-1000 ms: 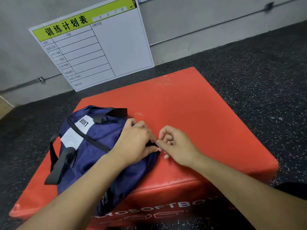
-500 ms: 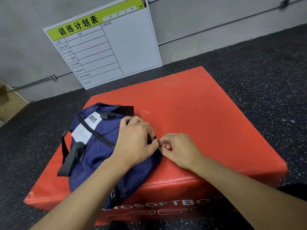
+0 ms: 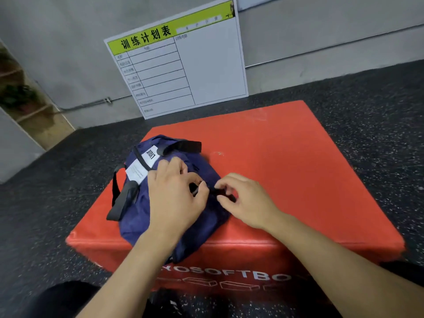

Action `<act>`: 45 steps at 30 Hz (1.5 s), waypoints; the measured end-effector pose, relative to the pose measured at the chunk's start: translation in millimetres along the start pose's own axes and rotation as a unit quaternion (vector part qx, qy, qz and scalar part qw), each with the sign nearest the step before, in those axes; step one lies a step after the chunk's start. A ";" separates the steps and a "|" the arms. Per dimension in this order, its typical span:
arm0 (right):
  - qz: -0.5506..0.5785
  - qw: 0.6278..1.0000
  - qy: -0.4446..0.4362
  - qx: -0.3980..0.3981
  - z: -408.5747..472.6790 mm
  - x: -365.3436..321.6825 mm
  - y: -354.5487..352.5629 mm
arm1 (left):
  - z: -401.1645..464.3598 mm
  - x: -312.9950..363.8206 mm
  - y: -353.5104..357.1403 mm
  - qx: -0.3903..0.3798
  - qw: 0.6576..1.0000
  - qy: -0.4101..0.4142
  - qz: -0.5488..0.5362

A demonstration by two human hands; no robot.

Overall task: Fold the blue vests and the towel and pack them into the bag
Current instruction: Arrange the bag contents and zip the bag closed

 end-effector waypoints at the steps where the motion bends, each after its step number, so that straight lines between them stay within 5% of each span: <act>1: 0.018 1.000 -0.015 -0.001 -1.0 -7.0 0.2 | -4.1 3.4 -1.3 -0.014 1.000 -0.014 -0.017; 7: -0.064 0.995 -0.053 0.047 1.1 -22.7 8.9 | -32.1 18.1 5.1 -0.015 0.964 -0.188 -0.186; 12: -0.088 0.992 -0.052 0.071 3.9 -10.5 2.8 | -42.2 -9.9 7.8 0.076 0.884 -0.299 -0.350; 23: -0.044 0.995 -0.009 0.087 5.8 -1.4 -3.6 | -92.8 -17.2 22.0 0.132 0.828 -0.338 -0.427; 30: -0.211 0.931 -0.288 0.078 -15.0 -54.4 12.9 | -98.1 -15.2 8.7 0.160 0.808 -0.320 -0.469; 34: -0.232 0.930 -0.266 0.103 -2.1 -65.4 26.9 | -94.6 -18.9 10.3 0.160 0.792 -0.334 -0.485; 40: -0.154 0.968 -0.161 0.112 9.3 -62.6 5.7 | -103.2 -27.6 8.9 0.210 0.709 -0.399 -0.541; 45: -0.148 0.976 -0.129 0.092 9.7 -64.3 -1.3 | -122.3 -24.1 12.7 0.213 0.672 -0.411 -0.578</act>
Point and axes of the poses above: each hand's wrist, its own z-axis towards the middle knuckle, its own y-axis out of the palm, x = y × z, the point moved 2 cm from there along z, towards the middle knuckle, and after that the axes turned 13 degrees about y, right-handed, at the moved point
